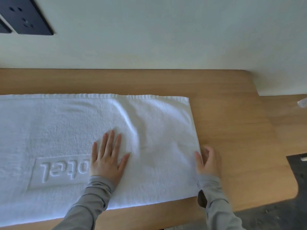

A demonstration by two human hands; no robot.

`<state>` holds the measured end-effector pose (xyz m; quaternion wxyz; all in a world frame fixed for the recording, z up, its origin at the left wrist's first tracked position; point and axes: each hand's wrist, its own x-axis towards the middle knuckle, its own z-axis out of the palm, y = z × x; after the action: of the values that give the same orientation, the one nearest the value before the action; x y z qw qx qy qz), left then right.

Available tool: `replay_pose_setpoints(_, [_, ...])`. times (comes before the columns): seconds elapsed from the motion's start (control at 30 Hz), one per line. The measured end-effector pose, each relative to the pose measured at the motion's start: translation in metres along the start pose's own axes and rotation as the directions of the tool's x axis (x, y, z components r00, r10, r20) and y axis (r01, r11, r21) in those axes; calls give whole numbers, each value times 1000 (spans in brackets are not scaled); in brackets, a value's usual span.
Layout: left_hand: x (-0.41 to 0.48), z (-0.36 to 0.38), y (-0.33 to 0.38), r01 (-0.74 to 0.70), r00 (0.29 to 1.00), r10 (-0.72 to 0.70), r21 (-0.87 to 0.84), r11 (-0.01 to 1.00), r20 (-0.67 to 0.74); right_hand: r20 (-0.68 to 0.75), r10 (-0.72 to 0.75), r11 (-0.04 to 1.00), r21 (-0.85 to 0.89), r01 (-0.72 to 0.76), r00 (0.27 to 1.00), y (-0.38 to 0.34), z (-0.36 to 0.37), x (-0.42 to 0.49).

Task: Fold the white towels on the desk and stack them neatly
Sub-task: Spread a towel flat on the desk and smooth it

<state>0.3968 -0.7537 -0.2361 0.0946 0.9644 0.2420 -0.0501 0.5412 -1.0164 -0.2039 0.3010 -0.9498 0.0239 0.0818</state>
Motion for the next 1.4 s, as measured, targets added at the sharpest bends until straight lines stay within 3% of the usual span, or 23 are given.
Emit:
replay_pose_setpoints(0.07, [1, 1, -1, -2, 1000, 2, -5, 1000, 4, 36, -115, 993, 6, 114, 993, -32, 13, 32])
replay_pose_setpoints(0.2, [2, 1, -1, -1, 1000, 1, -14, 1000, 12, 49, -338, 915, -217, 341, 940, -87, 31, 107])
replay_pose_setpoints(0.37, [3, 1, -1, -6, 1000, 6, -13, 1000, 10, 157, -237, 890, -361, 279, 959, -116, 44, 170])
replay_pose_setpoints(0.43, [3, 2, -1, -2, 1000, 2, -13, 1000, 10, 171, -259, 859, -409, 307, 951, -118, 47, 178])
replay_pose_setpoints(0.57, [3, 2, -1, -6, 1000, 6, -11, 1000, 4, 132, -408, 765, -490, 417, 903, -116, 43, 172])
replay_pose_setpoints(0.67, [3, 2, -1, -4, 1000, 4, -12, 1000, 2, -50, -483, 789, -456, 410, 874, -128, 47, 147])
replay_pose_setpoints(0.73, [4, 1, 0, -2, 1000, 2, -13, 1000, 2, -75, -653, 741, -273, 614, 754, -146, 68, 100])
replay_pose_setpoints(0.77, [4, 1, 0, -5, 1000, 5, -18, 1000, 4, -8, -764, 638, -159, 753, 646, -152, 84, 70])
replay_pose_setpoints(0.8, [4, 0, -1, -10, 1000, 10, -26, 1000, 6, 117, -850, 506, -89, 858, 514, -152, 101, 39])
replay_pose_setpoints(0.87, [4, 0, -2, -23, 1000, 24, -33, 999, 7, 403, -872, 276, -62, 959, 276, -138, 118, 1])
replay_pose_setpoints(0.9, [5, 1, -3, -27, 1000, 27, -31, 999, 6, 499, -837, 203, -96, 974, 223, -127, 117, 7])
replay_pose_setpoints(0.93, [4, 1, -3, -26, 1000, 26, -32, 999, 7, 538, -810, 172, -162, 972, 233, -117, 111, 28])
replay_pose_setpoints(0.97, [4, 2, -3, -21, 1000, 21, -36, 999, 6, 550, -781, 185, -251, 950, 297, -108, 102, 53])
replay_pose_setpoints(1.03, [4, 2, -3, -13, 1000, 12, -36, 999, -6, 510, -682, 331, -423, 844, 524, -92, 81, 110])
replay_pose_setpoints(1.1, [4, 3, -2, -15, 1000, 15, -24, 1000, -9, 413, -479, 536, -562, 630, 775, -81, 59, 159])
replay_pose_setpoints(1.17, [4, 3, -2, -11, 1000, 10, -19, 1000, -17, 289, -367, 602, -651, 462, 884, -84, 48, 173])
replay_pose_setpoints(1.2, [4, 3, -2, -10, 1000, 10, -17, 1000, -18, 236, -401, 612, -650, 450, 885, -91, 51, 167])
replay_pose_setpoints(1.27, [4, 3, -2, -7, 1000, 7, -19, 1000, -22, 203, -564, 622, -533, 574, 800, -117, 71, 128])
replay_pose_setpoints(1.33, [4, 2, -2, -9, 1000, 8, -24, 1000, -27, 289, -732, 514, -360, 778, 617, -137, 102, 60])
replay_pose_setpoints(1.4, [4, 2, -3, -22, 999, 21, -17, 1000, -31, 425, -781, 402, -218, 889, 458, -136, 124, -10])
